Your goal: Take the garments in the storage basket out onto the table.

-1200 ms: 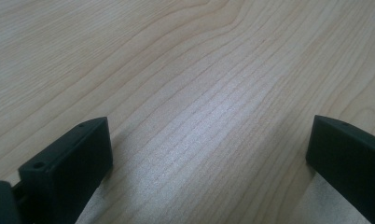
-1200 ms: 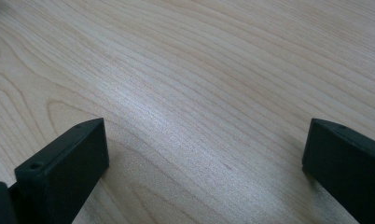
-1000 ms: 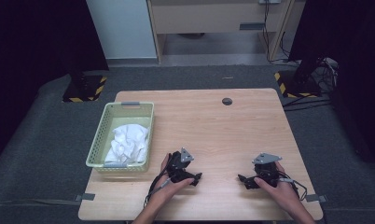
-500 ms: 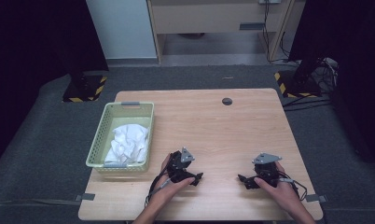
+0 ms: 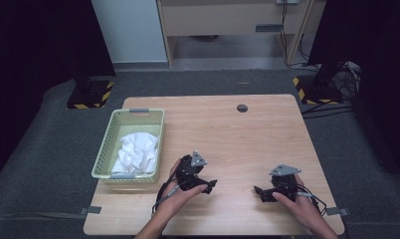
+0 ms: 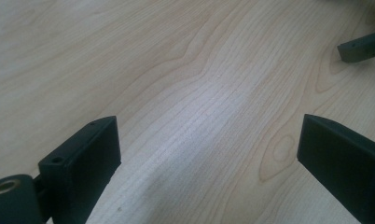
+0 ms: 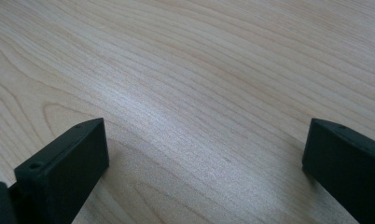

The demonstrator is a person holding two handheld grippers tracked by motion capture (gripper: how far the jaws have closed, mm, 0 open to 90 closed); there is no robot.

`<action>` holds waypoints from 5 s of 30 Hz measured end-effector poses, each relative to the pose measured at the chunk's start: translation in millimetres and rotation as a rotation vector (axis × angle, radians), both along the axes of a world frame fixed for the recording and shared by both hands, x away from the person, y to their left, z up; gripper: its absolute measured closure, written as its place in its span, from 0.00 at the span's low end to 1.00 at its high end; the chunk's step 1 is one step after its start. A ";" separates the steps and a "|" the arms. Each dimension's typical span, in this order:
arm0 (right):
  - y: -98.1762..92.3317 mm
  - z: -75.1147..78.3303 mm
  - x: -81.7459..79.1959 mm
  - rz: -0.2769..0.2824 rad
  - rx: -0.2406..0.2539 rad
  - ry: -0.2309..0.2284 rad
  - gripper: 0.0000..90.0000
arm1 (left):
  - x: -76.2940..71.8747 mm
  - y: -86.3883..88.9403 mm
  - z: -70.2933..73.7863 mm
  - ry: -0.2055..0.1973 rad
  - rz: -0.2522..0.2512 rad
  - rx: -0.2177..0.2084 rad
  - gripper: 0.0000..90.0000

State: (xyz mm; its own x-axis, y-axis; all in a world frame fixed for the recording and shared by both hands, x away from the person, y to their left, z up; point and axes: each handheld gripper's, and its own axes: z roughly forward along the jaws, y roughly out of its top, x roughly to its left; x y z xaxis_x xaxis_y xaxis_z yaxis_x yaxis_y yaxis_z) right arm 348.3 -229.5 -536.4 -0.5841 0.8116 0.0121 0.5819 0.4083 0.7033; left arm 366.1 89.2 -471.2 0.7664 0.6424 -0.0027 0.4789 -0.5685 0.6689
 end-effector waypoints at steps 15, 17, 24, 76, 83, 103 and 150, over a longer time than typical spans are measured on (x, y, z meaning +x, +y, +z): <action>0.8 0.0 -1.7 -0.015 -0.002 -0.002 0.01 | 20.3 23.1 46.3 -0.052 -0.004 0.068 0.06; 0.7 0.2 -1.9 -0.016 -0.005 -0.002 0.01 | 23.9 30.8 52.8 -0.058 0.008 0.075 0.06; 1.3 0.0 -3.0 -0.030 -0.004 -0.004 0.01 | 35.9 59.1 70.2 -0.068 0.049 0.101 0.06; 2.0 0.0 -6.1 -0.051 -0.004 -0.005 0.01 | 119.4 209.7 1.9 0.115 0.321 0.169 0.05; 2.0 0.0 -6.1 -0.051 -0.004 -0.005 0.01 | 120.0 203.6 -6.0 0.187 0.249 0.113 0.05; 2.3 0.0 -7.5 -0.049 0.000 -0.001 0.01 | 127.6 197.2 -34.4 0.196 0.205 0.141 0.01; 2.2 0.0 -8.1 -0.045 -0.001 0.000 0.00 | 103.6 213.6 14.5 0.062 0.217 0.192 0.82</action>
